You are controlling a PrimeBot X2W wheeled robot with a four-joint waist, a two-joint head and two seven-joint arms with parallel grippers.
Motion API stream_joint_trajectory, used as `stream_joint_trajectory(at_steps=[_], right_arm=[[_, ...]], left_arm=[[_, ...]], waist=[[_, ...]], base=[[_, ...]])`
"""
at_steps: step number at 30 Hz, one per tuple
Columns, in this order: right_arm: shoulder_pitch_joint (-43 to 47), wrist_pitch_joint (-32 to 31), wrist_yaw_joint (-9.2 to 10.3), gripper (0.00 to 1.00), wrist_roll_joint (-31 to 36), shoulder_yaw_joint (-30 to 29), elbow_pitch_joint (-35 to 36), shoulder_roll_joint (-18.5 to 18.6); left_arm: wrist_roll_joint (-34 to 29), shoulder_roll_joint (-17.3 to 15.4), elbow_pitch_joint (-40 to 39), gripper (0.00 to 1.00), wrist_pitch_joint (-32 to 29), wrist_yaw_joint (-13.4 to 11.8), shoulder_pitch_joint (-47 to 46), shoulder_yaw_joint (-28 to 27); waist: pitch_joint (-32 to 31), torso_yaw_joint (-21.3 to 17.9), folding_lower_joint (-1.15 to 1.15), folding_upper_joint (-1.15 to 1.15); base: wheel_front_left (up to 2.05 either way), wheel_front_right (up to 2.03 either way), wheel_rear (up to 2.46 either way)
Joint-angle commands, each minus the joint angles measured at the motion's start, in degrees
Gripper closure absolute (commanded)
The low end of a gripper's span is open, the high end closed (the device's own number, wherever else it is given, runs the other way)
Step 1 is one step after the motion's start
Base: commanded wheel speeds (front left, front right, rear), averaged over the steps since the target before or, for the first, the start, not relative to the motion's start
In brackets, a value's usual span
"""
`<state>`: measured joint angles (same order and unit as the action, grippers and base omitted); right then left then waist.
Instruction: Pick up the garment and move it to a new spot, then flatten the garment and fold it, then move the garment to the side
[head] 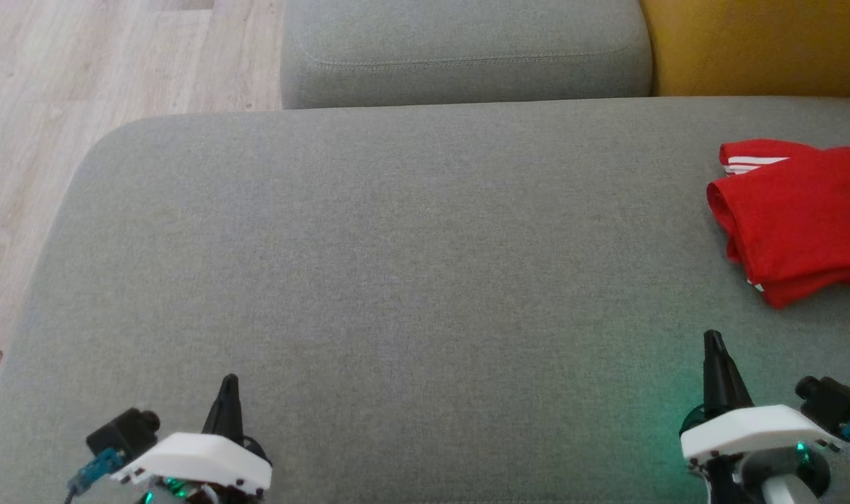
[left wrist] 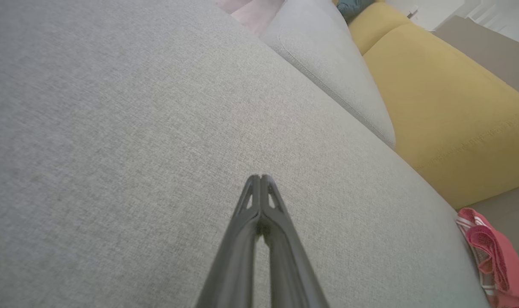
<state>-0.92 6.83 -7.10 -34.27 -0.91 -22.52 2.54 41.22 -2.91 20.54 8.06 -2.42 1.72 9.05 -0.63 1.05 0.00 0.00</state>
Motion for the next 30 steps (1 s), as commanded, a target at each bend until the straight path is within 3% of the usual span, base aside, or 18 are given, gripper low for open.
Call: stream_joint_trajectory(at_steps=[1,30], right_arm=[[-3.3,-0.4,-0.12,1.0,-1.6,-0.1,2.3,0.1],[-4.0,-4.8,-0.21,1.0,-20.7,-2.0,4.4,0.2]], left_arm=[[1.3,-0.1,-2.1,1.0,-0.4,0.7,-3.3,-1.3],[18.2,-0.1,-3.6,1.0,-5.2,3.8,-4.9,-6.1]], waist=[[0.0,0.0,0.0,0.0],[0.3,-0.4,0.0,0.0]], base=[[0.0,0.0,0.0],[0.0,0.0,0.0]])
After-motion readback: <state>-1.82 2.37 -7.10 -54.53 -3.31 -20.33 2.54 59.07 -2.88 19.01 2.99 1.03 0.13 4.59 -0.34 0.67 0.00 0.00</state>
